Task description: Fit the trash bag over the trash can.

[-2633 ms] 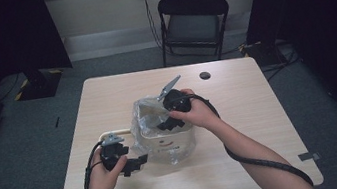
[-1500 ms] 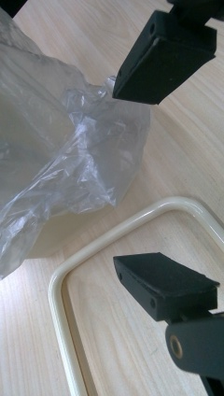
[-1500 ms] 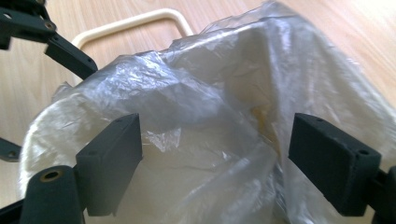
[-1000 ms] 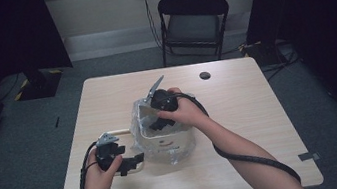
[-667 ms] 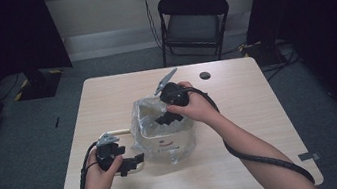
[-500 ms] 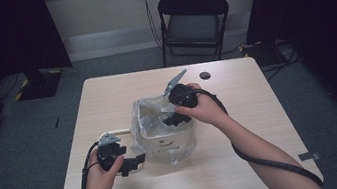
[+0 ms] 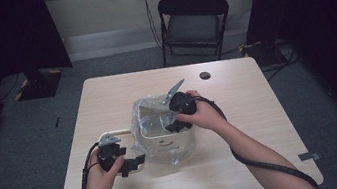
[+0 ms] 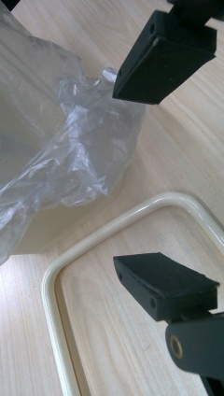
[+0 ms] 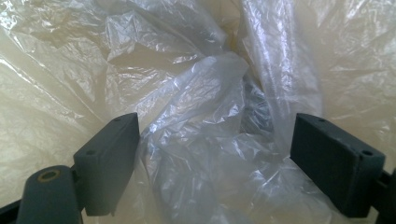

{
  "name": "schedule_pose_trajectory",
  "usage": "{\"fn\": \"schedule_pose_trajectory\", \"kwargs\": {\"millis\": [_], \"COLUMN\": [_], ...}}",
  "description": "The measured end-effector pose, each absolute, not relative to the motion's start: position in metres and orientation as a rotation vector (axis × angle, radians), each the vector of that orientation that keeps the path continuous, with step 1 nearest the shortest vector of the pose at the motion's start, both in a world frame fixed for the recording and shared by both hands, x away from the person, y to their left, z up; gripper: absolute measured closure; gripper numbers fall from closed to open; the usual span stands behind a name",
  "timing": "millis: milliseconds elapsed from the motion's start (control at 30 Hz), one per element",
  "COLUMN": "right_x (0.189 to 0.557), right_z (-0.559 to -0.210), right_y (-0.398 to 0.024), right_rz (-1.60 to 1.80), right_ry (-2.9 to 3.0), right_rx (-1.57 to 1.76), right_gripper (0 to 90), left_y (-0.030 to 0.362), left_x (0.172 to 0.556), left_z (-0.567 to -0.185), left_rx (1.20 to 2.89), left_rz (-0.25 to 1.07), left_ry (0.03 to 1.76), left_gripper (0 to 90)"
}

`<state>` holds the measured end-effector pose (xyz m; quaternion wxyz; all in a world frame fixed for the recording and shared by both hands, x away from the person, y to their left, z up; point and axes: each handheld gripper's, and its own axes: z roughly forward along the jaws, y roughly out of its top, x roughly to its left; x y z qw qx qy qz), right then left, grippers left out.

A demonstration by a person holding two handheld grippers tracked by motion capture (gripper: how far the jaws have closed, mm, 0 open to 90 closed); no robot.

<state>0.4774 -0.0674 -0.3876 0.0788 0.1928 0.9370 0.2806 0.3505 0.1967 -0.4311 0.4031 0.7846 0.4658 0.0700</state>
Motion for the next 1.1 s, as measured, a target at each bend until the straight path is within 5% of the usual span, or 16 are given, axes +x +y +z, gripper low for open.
{"fn": "schedule_pose_trajectory", "kwargs": {"millis": [1100], "right_x": [0.466], "right_z": [-0.338], "right_y": [-0.124], "right_rz": [1.054], "right_ry": [2.697], "right_rx": [0.640], "right_gripper": [15.3], "left_y": [0.201], "left_x": [0.354], "left_z": [-0.443], "left_rx": [2.009], "left_rz": [0.169], "left_ry": [1.238], "left_gripper": [16.2]}}
